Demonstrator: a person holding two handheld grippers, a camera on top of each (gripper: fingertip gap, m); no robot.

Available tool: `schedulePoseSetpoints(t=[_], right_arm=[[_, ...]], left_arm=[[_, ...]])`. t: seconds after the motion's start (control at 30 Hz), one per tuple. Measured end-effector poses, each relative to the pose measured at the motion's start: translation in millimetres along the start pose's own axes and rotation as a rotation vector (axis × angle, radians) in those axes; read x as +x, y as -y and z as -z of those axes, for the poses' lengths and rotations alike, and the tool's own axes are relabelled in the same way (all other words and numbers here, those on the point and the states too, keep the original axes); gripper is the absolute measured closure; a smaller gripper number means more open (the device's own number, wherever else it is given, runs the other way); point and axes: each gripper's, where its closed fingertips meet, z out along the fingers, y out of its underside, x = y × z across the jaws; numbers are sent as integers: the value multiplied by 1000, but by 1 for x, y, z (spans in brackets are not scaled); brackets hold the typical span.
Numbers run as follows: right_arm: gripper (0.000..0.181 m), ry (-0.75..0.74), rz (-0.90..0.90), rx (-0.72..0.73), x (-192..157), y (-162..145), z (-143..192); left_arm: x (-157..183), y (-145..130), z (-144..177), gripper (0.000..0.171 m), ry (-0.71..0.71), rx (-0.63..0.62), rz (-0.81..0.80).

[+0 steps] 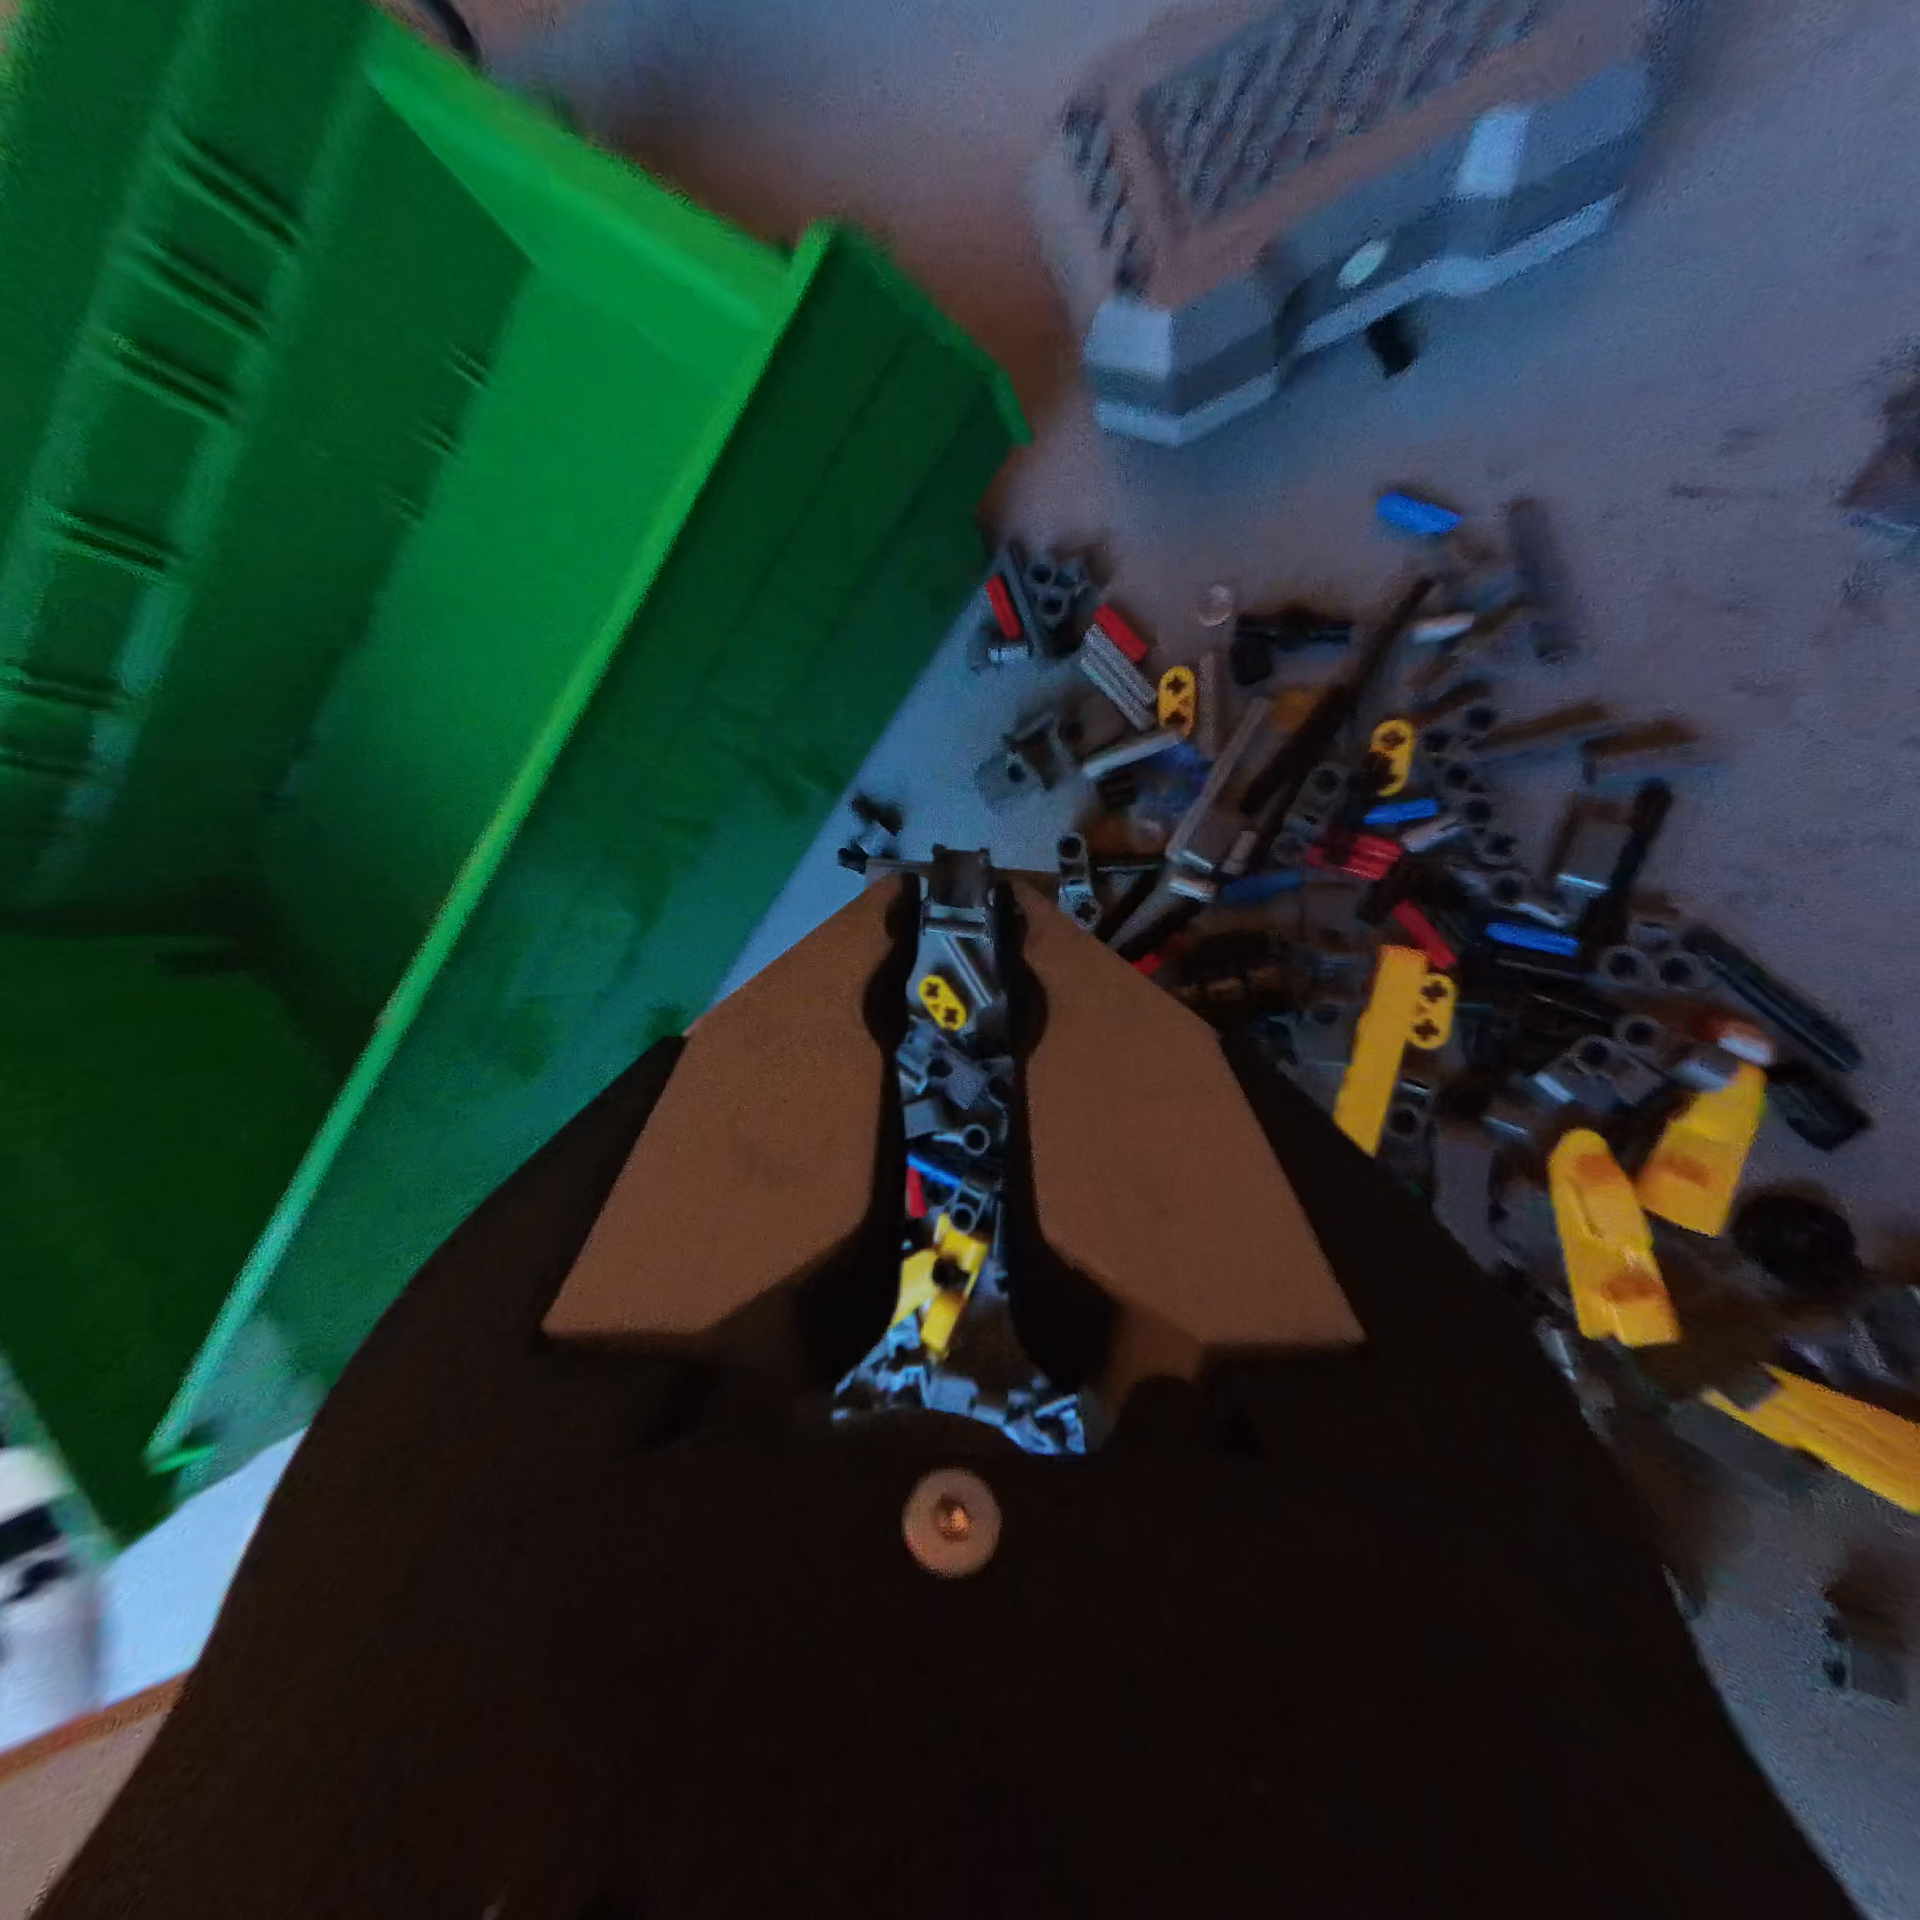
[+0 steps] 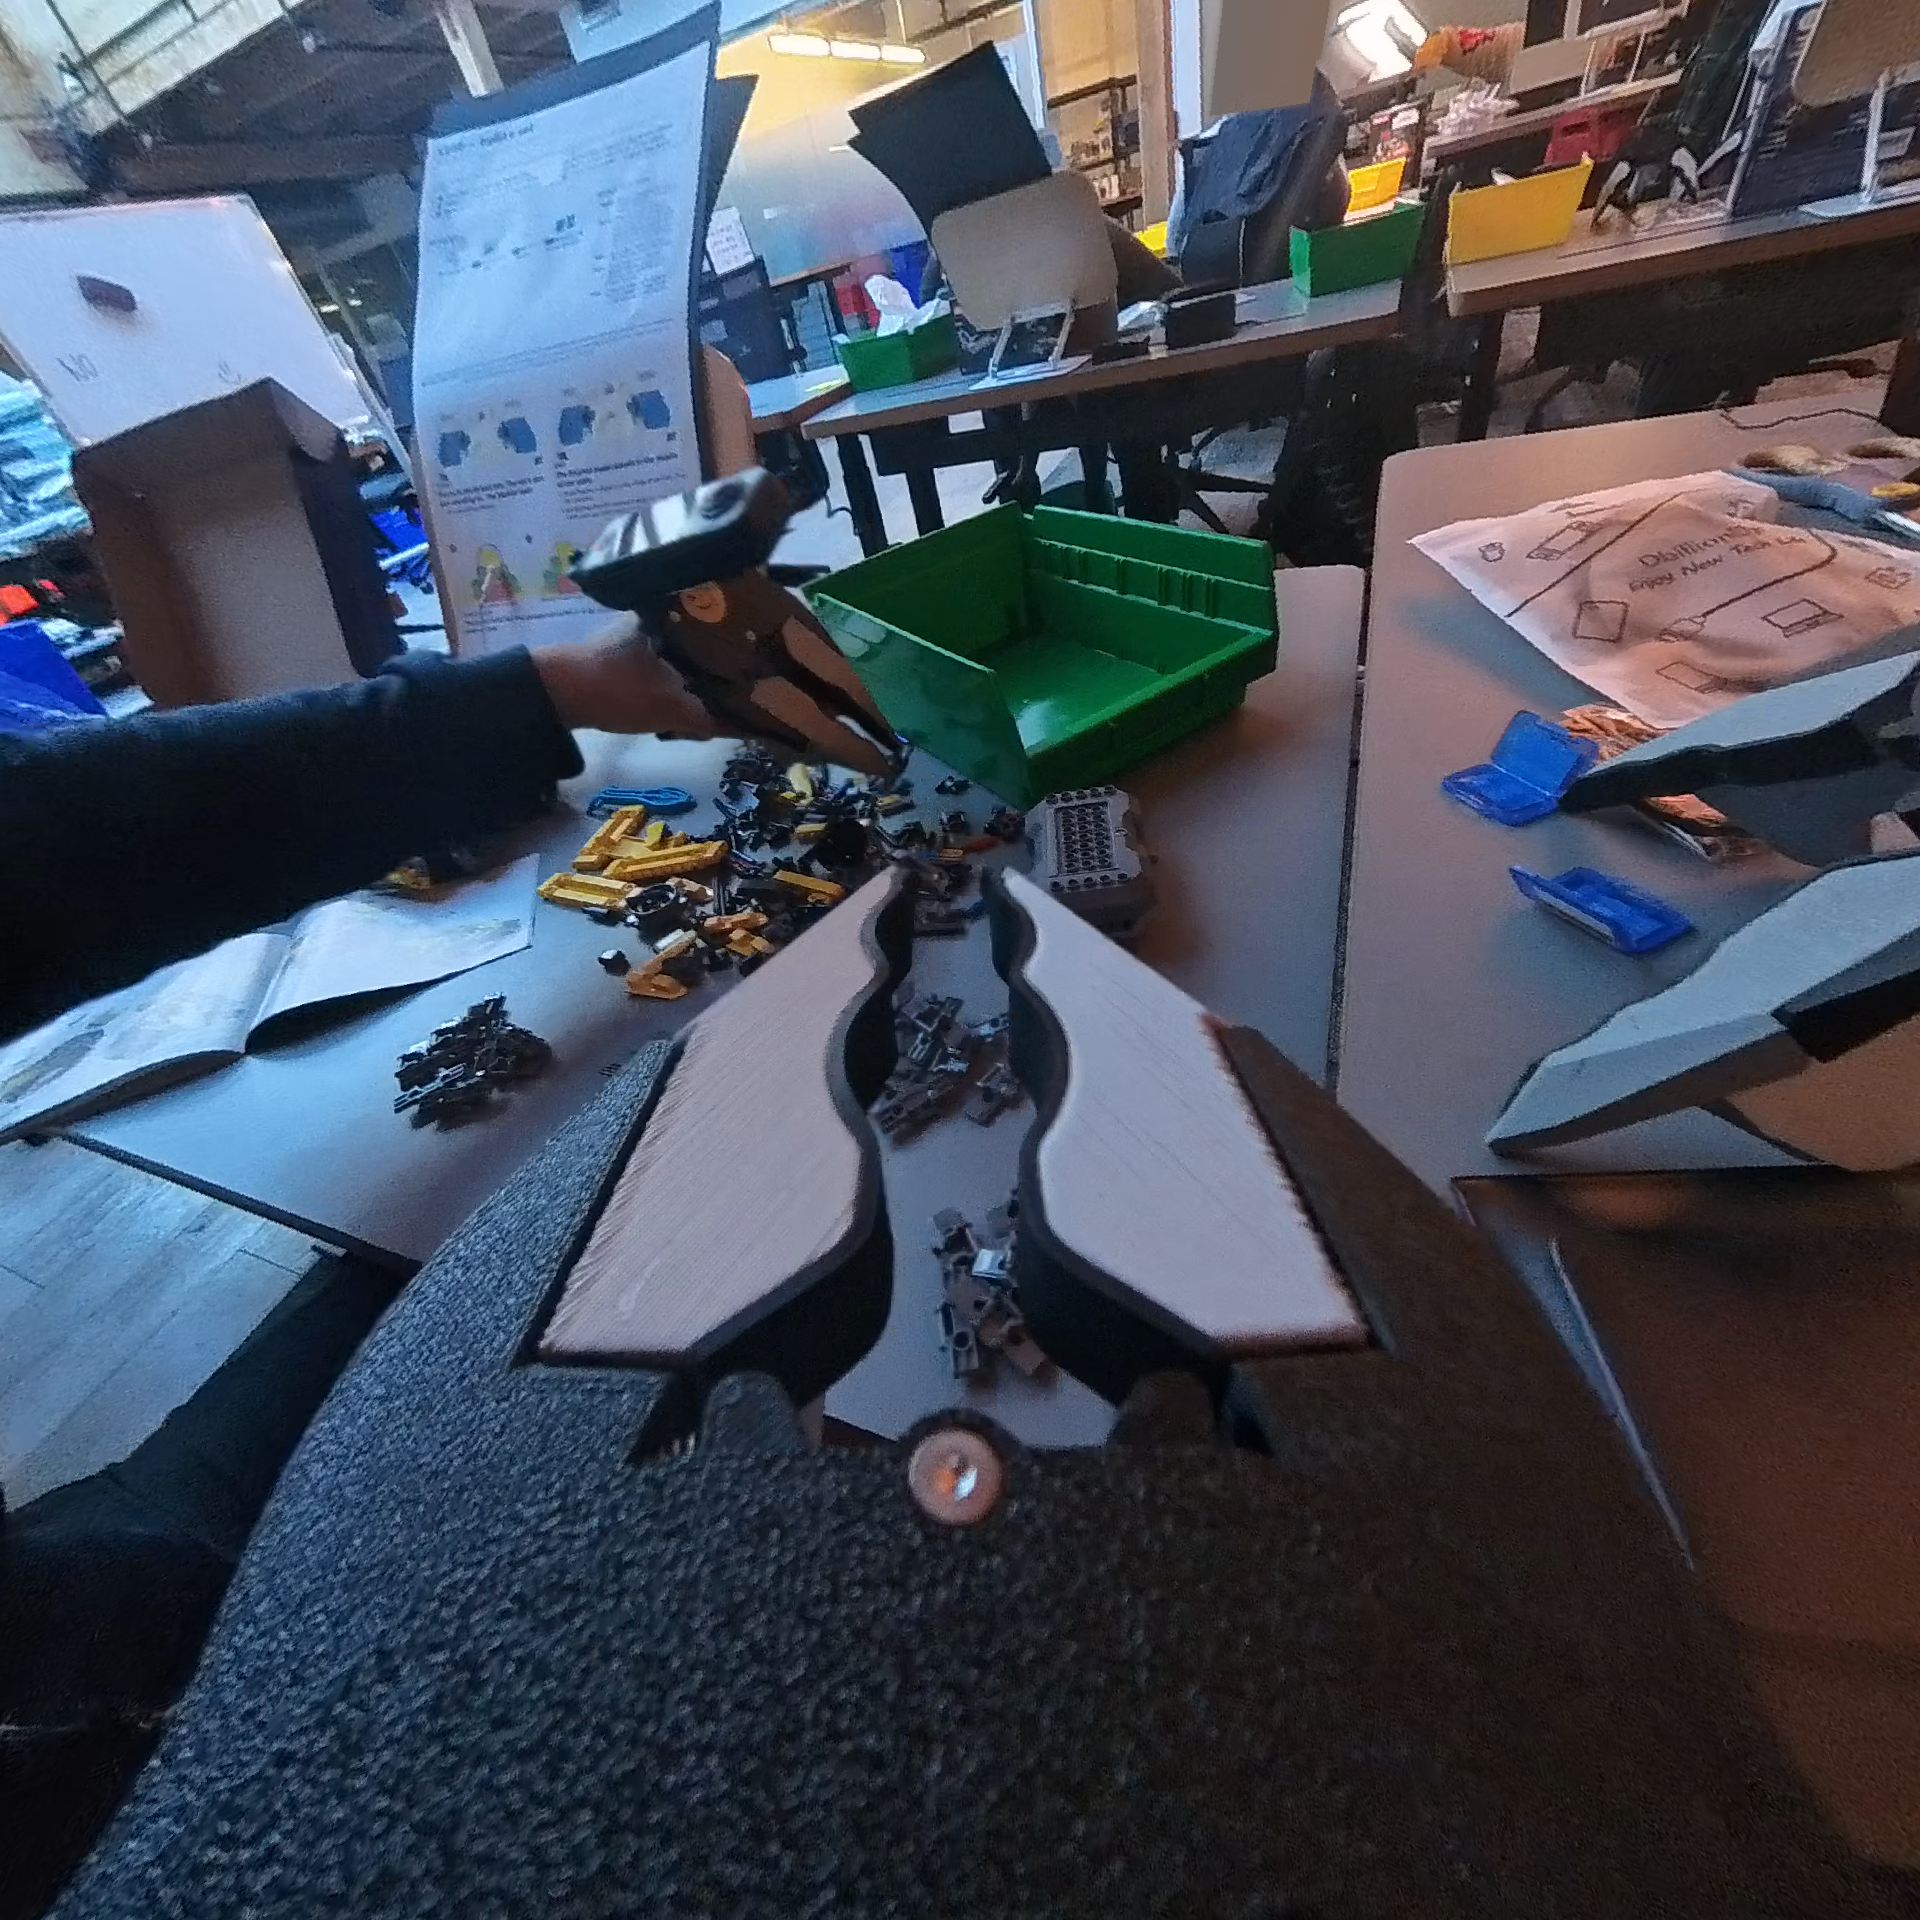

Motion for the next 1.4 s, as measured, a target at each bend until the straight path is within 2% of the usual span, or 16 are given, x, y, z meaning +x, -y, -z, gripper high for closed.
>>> schedulePoseSetpoints(t=[0.07, 0.2, 0.33, 0.5, 0.67, 0.8, 0.87, 0.9, 0.97, 1.03, 1.1, 1.17, 1.23, 1.33, 1.4], right_arm=[[168, 35, -28, -2, -7, -1, -4], [167, 162, -81, -33, -38, -12, -26], [163, 324, -167, -118, -76, -42, -65], [159, 422, -245, -136, -104, -60, -90], [158, 533, -326, -103, -113, -53, -83], [165, 601, -383, -116, -112, -55, -78], [167, 561, -372, -135, -104, -61, -80], [164, 533, -362, -140, -98, -63, -82], [166, 542, -367, -131, -95, -62, -80], [176, 573, -377, -119, -97, -60, -78], [181, 509, -384, -128, -86, -66, -86], [181, 347, -328, -161, -60, -79, -92], [181, 254, -257, -182, -44, -82, -86], [174, 217, -227, -188, -33, -77, -77], [174, 221, -237, -165, -30, -71, -73]], left_arm=[[6, 20, 29, 163, 87, 75, -100], [50, 68, 88, 163, 200, 205, -328], [104, 104, 123, 163, 219, 296, -465], [176, 130, 140, 163, 157, 391, -592], [216, 134, 137, 163, 138, 398, -719], [218, 138, 134, 163, 150, 411, -733], [217, 141, 132, 163, 152, 429, -727], [216, 141, 131, 171, 155, 429, -724], [217, 144, 130, 171, 151, 452, -726], [216, 145, 125, 171, 144, 452, -703], [209, 142, 111, 171, 112, 445, -659], [196, 129, 93, 171, 58, 396, -551], [182, 115, 90, 171, 35, 374, -461], [146, 79, 80, 171, 81, 231, -272], [133, 52, 70, 168, 62, 131, -150]])
